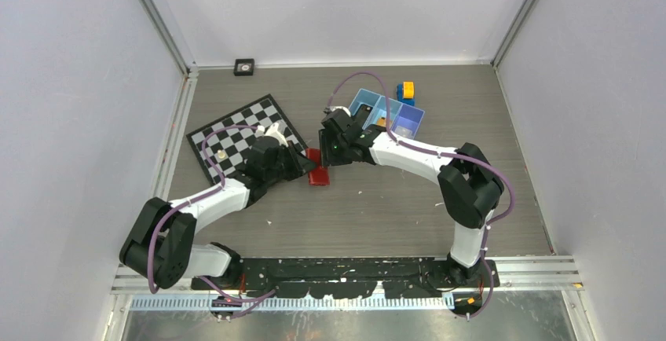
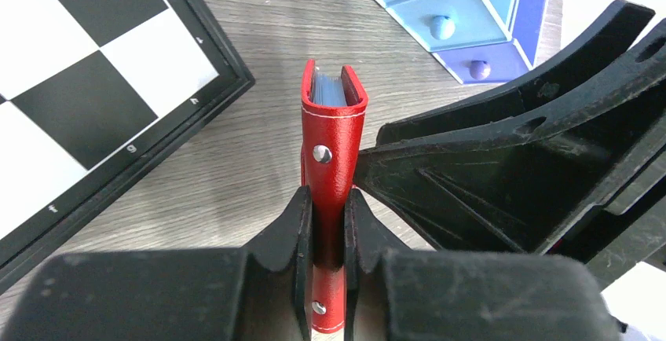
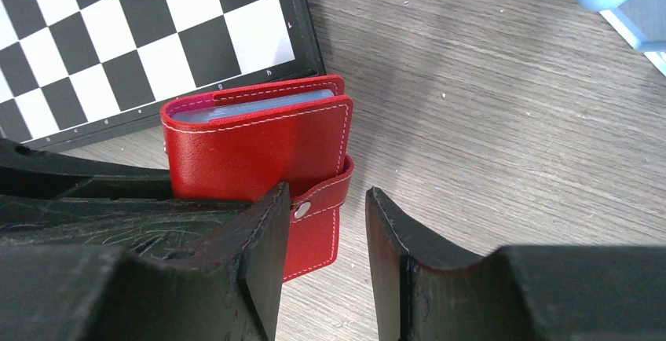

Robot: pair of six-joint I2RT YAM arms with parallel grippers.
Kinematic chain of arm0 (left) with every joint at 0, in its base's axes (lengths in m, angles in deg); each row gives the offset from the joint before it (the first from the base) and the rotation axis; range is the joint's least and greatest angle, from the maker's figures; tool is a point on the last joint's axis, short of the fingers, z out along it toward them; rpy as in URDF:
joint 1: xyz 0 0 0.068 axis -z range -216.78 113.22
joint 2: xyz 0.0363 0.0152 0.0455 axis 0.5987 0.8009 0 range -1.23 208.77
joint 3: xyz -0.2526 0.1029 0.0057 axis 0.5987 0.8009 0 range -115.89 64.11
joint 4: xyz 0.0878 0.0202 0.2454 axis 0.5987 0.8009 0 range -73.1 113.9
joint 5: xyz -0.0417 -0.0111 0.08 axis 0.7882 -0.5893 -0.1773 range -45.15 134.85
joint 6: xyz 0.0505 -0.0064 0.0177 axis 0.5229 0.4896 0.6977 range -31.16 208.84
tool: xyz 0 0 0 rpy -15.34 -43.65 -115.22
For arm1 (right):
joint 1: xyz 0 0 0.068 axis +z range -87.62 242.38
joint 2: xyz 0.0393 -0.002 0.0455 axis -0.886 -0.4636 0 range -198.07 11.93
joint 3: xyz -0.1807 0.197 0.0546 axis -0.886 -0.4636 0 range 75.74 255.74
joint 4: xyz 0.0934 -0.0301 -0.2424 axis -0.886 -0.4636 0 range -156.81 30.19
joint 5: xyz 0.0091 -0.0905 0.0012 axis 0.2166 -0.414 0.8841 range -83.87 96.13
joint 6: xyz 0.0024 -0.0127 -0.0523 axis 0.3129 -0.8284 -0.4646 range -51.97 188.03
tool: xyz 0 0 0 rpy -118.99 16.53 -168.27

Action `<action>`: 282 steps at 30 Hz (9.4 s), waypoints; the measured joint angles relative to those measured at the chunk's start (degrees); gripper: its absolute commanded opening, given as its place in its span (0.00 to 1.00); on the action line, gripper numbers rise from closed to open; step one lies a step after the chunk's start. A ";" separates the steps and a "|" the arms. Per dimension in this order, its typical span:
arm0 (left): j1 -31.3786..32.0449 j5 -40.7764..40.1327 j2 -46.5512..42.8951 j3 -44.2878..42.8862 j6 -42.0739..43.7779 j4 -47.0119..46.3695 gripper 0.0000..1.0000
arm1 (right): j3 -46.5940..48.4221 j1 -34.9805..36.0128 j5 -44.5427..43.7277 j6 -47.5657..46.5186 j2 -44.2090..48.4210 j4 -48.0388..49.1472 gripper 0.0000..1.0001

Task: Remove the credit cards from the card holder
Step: Open the card holder.

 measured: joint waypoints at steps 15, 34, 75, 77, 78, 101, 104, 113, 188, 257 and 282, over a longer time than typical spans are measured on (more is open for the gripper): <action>0.15 -2.60 -3.37 -0.02 1.03 1.73 0.00 | 4.92 2.27 -11.43 -2.29 -5.20 -10.27 0.36; -1.11 1.55 -3.04 -0.11 -0.70 -2.08 0.00 | -15.37 1.03 -14.21 -2.23 19.85 1.88 0.69; -3.93 14.69 5.09 -0.11 -8.04 -14.82 0.00 | -17.59 -1.55 -9.25 -0.94 15.54 9.73 0.19; -3.93 14.95 5.29 -0.11 -8.07 -15.19 0.00 | -17.59 -1.57 -9.07 -1.05 15.54 9.79 0.07; -3.93 15.02 5.35 -0.11 -8.07 -15.28 0.01 | -17.59 -1.57 -9.07 -1.18 15.54 9.79 0.04; -4.90 8.68 3.28 -5.90 2.34 0.92 0.91 | -17.66 -1.68 -8.81 -0.92 15.41 9.22 0.01; -3.17 5.77 2.43 -8.07 5.79 4.81 0.91 | -18.23 -1.68 -8.81 -0.92 15.39 8.94 0.00; 7.45 -1.66 2.16 -11.28 15.06 15.34 0.91 | -20.63 -1.68 -7.96 -0.70 16.98 8.57 0.01; -1.29 -8.22 -10.03 0.44 8.11 8.02 1.00 | -24.15 -2.32 -12.52 2.14 24.68 9.73 0.00; 5.20 11.04 20.90 -15.89 11.82 8.00 0.59 | -24.96 -3.17 -9.53 3.43 25.46 9.94 0.00; 0.66 10.95 17.59 -10.08 6.95 2.71 0.13 | -24.96 -9.84 -4.33 7.32 22.91 9.55 0.15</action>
